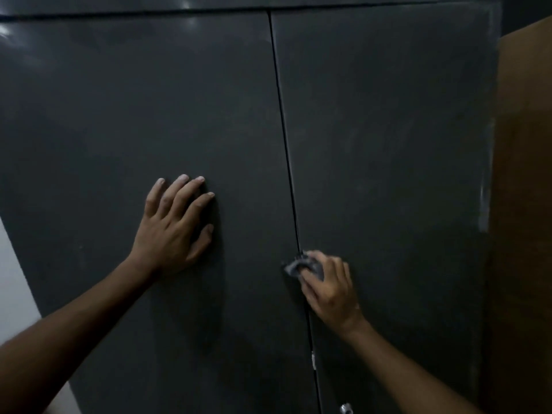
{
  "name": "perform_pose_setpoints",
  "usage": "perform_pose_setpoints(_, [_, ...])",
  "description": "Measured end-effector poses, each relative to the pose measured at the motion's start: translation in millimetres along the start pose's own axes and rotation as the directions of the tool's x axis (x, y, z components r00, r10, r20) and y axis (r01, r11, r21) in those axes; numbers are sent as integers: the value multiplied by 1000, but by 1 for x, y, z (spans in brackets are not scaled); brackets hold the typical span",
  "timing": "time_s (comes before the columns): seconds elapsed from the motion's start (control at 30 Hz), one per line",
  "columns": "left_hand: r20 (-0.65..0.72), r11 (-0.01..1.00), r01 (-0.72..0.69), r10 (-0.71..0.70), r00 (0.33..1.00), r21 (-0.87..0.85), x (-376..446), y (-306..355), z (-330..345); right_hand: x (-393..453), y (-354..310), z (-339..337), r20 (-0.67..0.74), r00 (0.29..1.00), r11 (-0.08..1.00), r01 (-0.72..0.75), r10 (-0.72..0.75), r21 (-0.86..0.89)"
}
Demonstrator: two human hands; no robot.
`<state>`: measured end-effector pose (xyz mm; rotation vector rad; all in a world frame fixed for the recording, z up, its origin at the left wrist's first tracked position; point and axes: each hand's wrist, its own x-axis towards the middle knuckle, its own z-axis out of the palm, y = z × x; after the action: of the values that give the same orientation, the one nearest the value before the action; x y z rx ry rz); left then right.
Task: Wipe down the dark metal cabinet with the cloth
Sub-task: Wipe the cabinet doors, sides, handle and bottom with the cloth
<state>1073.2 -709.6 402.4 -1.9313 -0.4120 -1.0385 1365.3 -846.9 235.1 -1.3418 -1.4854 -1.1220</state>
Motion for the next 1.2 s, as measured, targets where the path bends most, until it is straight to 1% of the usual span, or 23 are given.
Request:
perform_pose_setpoints(0.07, [-10,999,-45,45,999,-29,12,18,0,-3,10,-8,46,993,993,114,-113,-34])
perform_pose_setpoints(0.13, [0,992,-105,105,994,-70,28,38,2,32,21,-15,13,990,987,140,-139,-76])
perform_pose_setpoints(0.2, [17,985,-130,133,991,-109,46,58,5,89,34,-23,-150,989,994,-15,-1,-111])
perform_pose_setpoints(0.27, [28,983,-113,119,993,-142,65,75,10,143,47,-31,-306,917,955,-290,257,-67])
perform_pose_setpoints(0.33, [15,983,-82,85,996,-167,81,89,14,153,45,-25,-355,867,924,-382,350,-22])
perform_pose_setpoints(0.37, [5,982,-68,70,998,-177,89,96,17,139,39,-19,-333,890,939,-342,310,-40])
perform_pose_setpoints(0.43, [-16,981,-46,44,999,-189,105,110,24,88,36,-8,-205,975,989,-111,88,-102])
perform_pose_setpoints(0.47, [-26,981,-36,31,999,-190,112,117,28,62,46,-10,-134,991,992,-4,-13,-122])
perform_pose_setpoints(0.53, [-29,985,1,-6,1000,-172,123,126,37,40,91,-24,-88,995,987,26,-41,-158])
perform_pose_setpoints(0.6, [1,991,50,-50,999,-122,128,131,45,57,135,-41,-217,962,963,-207,168,-173])
perform_pose_setpoints(0.67, [22,997,69,-68,997,-40,129,132,52,100,159,-51,-359,824,863,-497,439,-85])
perform_pose_setpoints(0.7, [24,998,67,-67,998,0,128,133,55,124,157,-51,-396,767,830,-558,506,-20])
perform_pose_setpoints(0.73, [21,998,63,-64,998,29,127,133,57,143,148,-47,-406,749,827,-561,523,31])
perform_pose_setpoints(0.77, [15,997,62,-63,998,45,127,133,59,155,135,-40,-395,780,859,-510,484,46])
perform_pose_setpoints(0.8, [10,996,64,-65,998,56,127,133,61,155,123,-32,-360,851,914,-404,383,18])
perform_pose_setpoints(0.87, [-2,995,68,-68,998,70,127,134,62,124,111,-20,-194,978,993,-93,79,-66])
perform_pose_setpoints(0.93, [-8,995,69,-69,998,73,127,134,61,79,135,-25,-49,992,989,110,-115,-102])
perform_pose_setpoints(0.97, [-3,995,69,-69,998,72,127,134,61,60,156,-33,-21,992,984,124,-128,-127])
perform_pose_setpoints(1.0, [4,995,70,-71,997,71,128,133,60,46,179,-45,-19,997,986,72,-76,-152])
perform_pose_setpoints(1.07, [19,993,80,-82,996,82,128,134,60,37,224,-67,-72,982,968,-184,175,-168])
perform_pose_setpoints(1.13, [35,991,90,-94,995,98,128,136,59,65,251,-85,-139,852,853,-517,505,-70])
perform_pose_setpoints(1.17, [42,990,93,-98,994,102,128,137,58,91,253,-91,-181,771,785,-619,610,6])
perform_pose_setpoints(1.2, [45,990,96,-101,994,105,128,137,57,116,246,-91,-199,741,761,-647,642,46])
